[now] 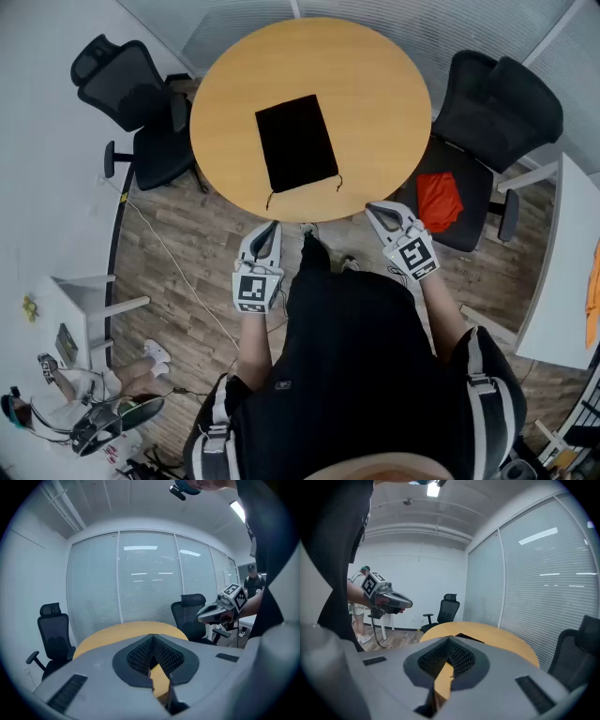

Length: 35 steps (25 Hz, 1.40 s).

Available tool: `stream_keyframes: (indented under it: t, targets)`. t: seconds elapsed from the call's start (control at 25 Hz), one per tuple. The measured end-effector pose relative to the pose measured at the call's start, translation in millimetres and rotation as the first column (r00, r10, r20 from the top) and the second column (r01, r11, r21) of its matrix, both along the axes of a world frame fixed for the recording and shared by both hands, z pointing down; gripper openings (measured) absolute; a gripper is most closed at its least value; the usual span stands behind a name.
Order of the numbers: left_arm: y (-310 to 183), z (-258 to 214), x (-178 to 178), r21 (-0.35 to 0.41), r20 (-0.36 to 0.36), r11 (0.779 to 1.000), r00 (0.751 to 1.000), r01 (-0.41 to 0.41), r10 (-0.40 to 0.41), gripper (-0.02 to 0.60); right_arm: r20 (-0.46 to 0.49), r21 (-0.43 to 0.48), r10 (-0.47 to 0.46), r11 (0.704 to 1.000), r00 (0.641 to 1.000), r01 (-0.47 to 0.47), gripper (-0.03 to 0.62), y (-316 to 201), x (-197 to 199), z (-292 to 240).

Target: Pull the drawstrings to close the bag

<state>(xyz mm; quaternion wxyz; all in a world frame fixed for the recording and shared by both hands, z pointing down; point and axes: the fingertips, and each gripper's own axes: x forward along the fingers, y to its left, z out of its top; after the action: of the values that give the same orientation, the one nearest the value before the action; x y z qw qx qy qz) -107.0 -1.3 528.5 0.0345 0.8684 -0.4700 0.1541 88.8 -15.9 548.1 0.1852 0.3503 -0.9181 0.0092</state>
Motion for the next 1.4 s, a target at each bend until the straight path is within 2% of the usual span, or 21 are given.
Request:
stream_keyframes:
  t: [0.6, 0.76, 1.16, 1.4]
  targets:
    - [3.7, 10.7, -14.6, -0.024, -0.005, 0.998, 0.999, 0.051, -0.051, 0.015, -0.02, -0.01, -0.011, 1.0, 1.0, 0.011, 0.055, -5.1, -2.4, 6.5]
    - [-0.1, 17.1, -19.4, -0.035, -0.012, 0.998, 0.998, 0.059, -0.06, 0.015, -0.049, 0.021, 0.005, 1.0, 0.999, -0.004, 0.055, -10.2, -5.0, 10.7]
    - [-21.8, 51.3, -44.7, -0.098, -0.063, 0.988, 0.99, 0.121, -0.128, 0.017, -0.116, -0.029, -0.034, 0.999, 0.993, 0.031, 0.057, -23.8, -19.9, 46.0]
    - [-42.3, 71.4, -54.1, -0.144, -0.059, 0.984, 0.991, 0.107, -0.117, 0.022, -0.14, -0.037, 0.005, 0.999, 0.99, -0.01, 0.057, -48.5, -25.3, 59.3]
